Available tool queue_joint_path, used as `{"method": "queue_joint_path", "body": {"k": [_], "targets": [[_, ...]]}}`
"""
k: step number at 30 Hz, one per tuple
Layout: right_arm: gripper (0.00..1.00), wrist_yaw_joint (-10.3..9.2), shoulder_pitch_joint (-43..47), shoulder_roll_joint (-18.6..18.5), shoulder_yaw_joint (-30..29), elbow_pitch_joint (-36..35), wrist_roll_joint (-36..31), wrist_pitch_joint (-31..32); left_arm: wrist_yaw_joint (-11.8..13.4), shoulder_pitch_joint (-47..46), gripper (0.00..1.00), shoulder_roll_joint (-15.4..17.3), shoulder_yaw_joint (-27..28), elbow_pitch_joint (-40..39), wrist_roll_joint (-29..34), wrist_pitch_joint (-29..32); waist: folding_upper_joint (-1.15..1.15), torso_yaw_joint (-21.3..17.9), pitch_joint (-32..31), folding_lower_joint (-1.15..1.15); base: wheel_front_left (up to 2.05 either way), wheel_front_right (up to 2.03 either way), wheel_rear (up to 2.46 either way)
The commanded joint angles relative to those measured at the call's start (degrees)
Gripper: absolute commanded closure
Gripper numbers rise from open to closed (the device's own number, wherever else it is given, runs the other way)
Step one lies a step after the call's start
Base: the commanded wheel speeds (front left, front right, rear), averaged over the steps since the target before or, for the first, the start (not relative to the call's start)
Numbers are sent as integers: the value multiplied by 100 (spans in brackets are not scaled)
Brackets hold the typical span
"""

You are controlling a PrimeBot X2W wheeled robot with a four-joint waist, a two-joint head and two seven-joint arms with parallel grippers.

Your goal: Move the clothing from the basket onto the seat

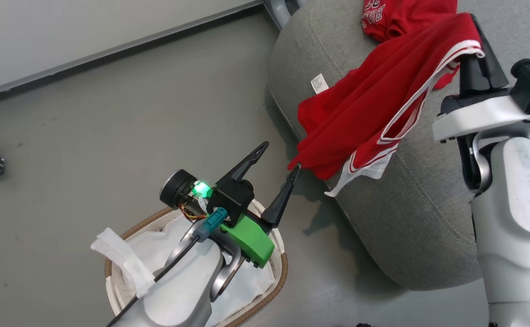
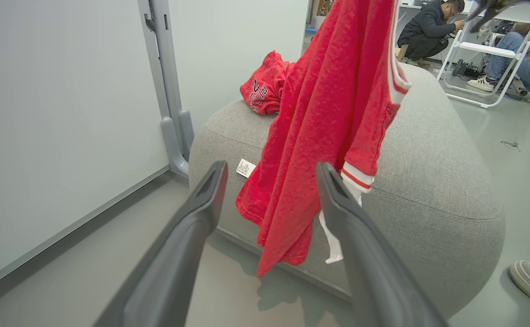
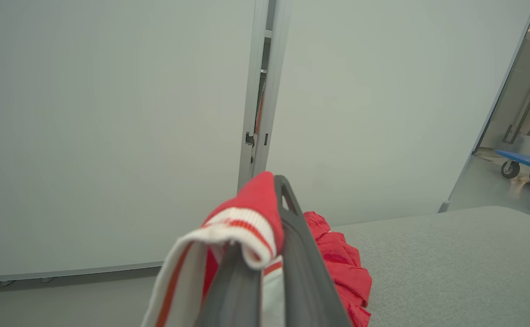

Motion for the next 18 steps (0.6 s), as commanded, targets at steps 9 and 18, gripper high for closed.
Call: {"method": "queue_joint_path", "body": {"k": [9, 18], "targets": [[100, -6, -1277, -182, -711, -66, -894, -29, -44, -201, 0, -7, -246, -257, 118, 4, 54, 273, 633, 0, 0, 0, 0], [100, -6, -3134, -1467, -1437, 280, -1345, 16, 25, -412, 0, 38, -295, -312, 257, 4, 54, 907, 1204, 0, 0, 0, 0]]}}
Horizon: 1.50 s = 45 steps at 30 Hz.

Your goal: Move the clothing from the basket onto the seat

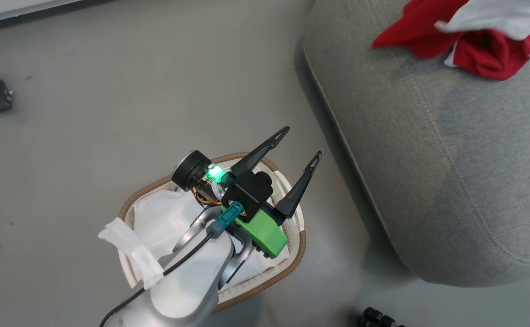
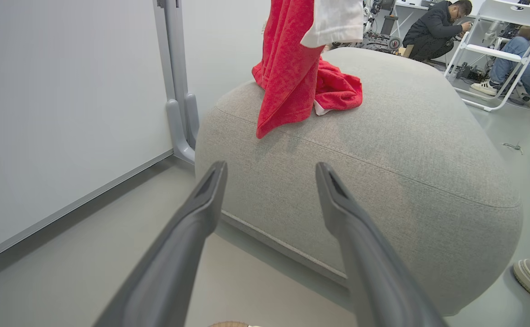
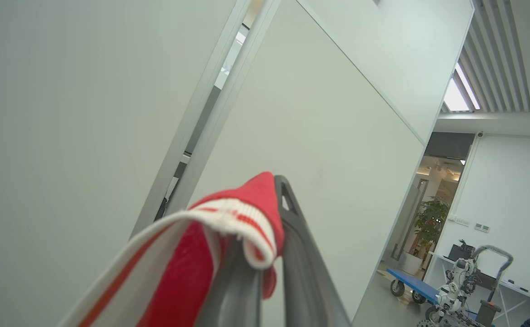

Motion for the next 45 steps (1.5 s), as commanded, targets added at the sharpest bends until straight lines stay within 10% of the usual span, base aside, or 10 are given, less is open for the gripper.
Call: {"method": "queue_joint_path", "body": {"k": [1, 11, 24, 26, 27, 28, 45], "targets": [[100, -6, -231, -185, -84, 23, -79, 39, 47, -117, 0, 54, 15, -31, 46, 3, 54, 415, 400, 0, 0, 0, 0], [100, -6, -54, -925, -891, 1357, -210, 112, 147, -298, 0, 170, -7, -133, 181, 14, 54, 866, 948, 0, 0, 0, 0], [100, -6, 1457, -85, -1654, 2248, -729, -31, 303, -104, 0, 391, 119, -158, 22, 15, 54, 775, 973, 0, 0, 0, 0], [88, -6, 1662, 32, -1633, 2085, -690, -32, 333, -91, 0, 375, 136, -159, -5, 14, 54, 726, 909, 0, 0, 0, 0], [7, -6, 1755, 75, -1619, 2011, -665, -32, 340, -76, 0, 365, 142, -165, -23, 13, 54, 700, 880, 0, 0, 0, 0], [0, -6, 1873, 134, -1604, 1929, -635, -33, 336, -59, 0, 353, 148, -167, -48, 11, 54, 673, 835, 0, 0, 0, 0], [0, -6, 3330, 451, -558, 637, 97, -34, 411, 542, 0, 23, 967, -355, -538, 3, 54, 757, -458, 0, 0, 0, 0]]}}
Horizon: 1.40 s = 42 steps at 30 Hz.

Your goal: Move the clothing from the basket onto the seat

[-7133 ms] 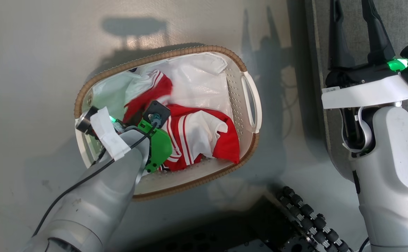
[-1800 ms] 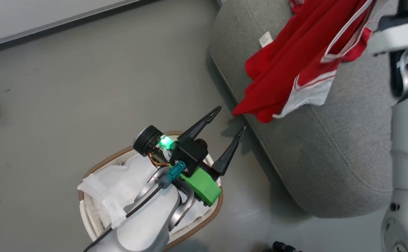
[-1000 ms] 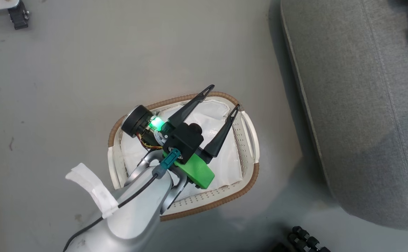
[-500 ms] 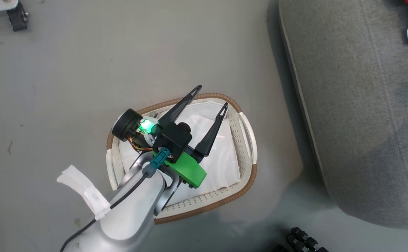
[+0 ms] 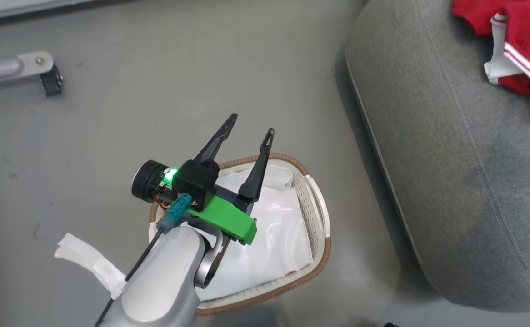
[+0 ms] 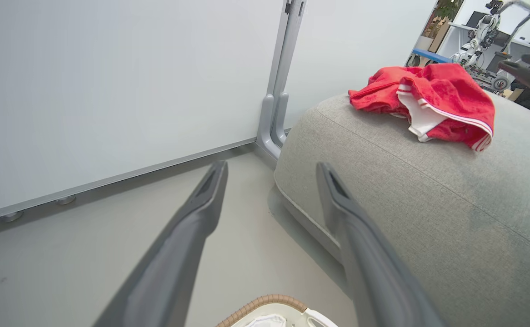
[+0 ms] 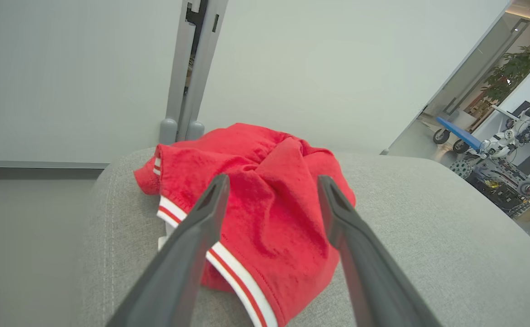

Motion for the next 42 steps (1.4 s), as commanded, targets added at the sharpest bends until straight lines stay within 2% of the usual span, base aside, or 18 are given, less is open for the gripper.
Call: {"method": "queue_joint_path", "body": {"k": [1, 8, 20, 28, 34, 42], "targets": [[0, -6, 68, -7, 110, -101, 58, -29, 40, 147, 0, -28, 130, -20, -52, 1, 54, 161, -473, 0, 0, 0, 0], [0, -6, 116, 180, 646, -299, 260, -28, 92, 473, 0, -163, 675, -9, -76, 1, 54, 582, -1029, 0, 0, 0, 0], [0, -6, 874, 913, 1436, -660, 735, -29, 314, 1316, 0, -216, 1827, -118, 12, 3, 54, 1214, -1520, 0, 0, 0, 0], [0, -6, 1706, 982, 2220, -812, 1437, -29, 327, 2212, 0, -228, 2690, -350, 18, 2, 54, 1357, -1761, 0, 0, 0, 0], [0, -6, 2356, 989, 2452, -1059, 2001, -30, 339, 2736, 0, -230, 2841, -489, -122, 2, 54, 1415, -1895, 0, 0, 0, 0], [0, -6, 2720, 989, 2718, -1122, 2176, -29, 382, 2866, 0, -227, 2774, -473, -120, 2, 54, 1359, -1900, 0, 0, 0, 0]]}}
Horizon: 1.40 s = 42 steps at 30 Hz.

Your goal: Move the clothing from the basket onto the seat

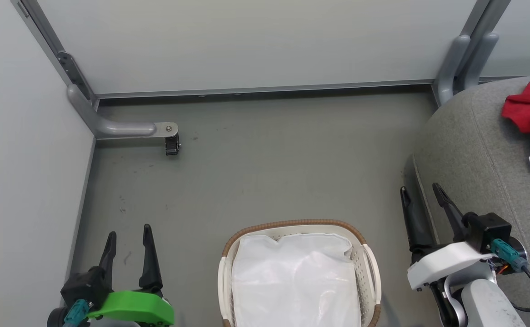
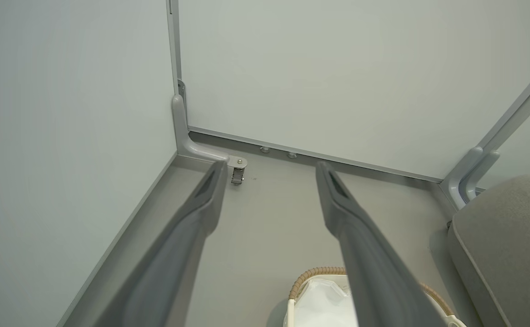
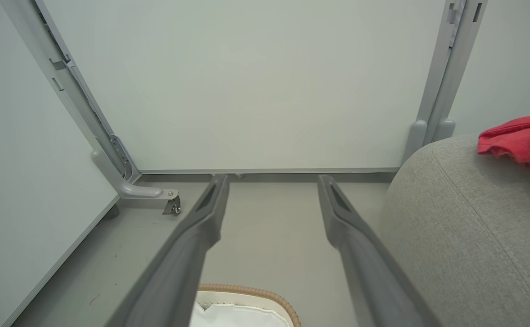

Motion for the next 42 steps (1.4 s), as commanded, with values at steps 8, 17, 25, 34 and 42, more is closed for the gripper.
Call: {"method": "queue_joint_path", "body": {"k": [8, 17, 25, 34, 42], "targets": [[0, -6, 84, -23, 48, -25, -30, -28, 16, 57, 0, 4, -8, 19, -42, 4, 54, -50, -68, 0, 0, 0, 0], [100, 0, 92, 39, 39, 147, 24, 27, -14, 31, 100, -10, -30, 163, -187, 13, 0, -30, -86, 0, 0, 0, 0], [100, 0, 115, 33, -51, 96, 911, 265, -98, -30, 100, 9, 90, 140, -983, 231, 4, -32, -120, 0, 0, 0, 0], [100, -1, 151, 26, -134, 33, 1796, 493, -184, -105, 100, 27, 213, 117, -1772, 452, 7, -33, -156, 0, 0, 0, 0], [100, -1, 176, 20, -205, -14, 2521, 683, -254, -165, 100, 39, 318, 93, -2415, 635, 11, -34, -189, 0, 0, 0, 0]]}}
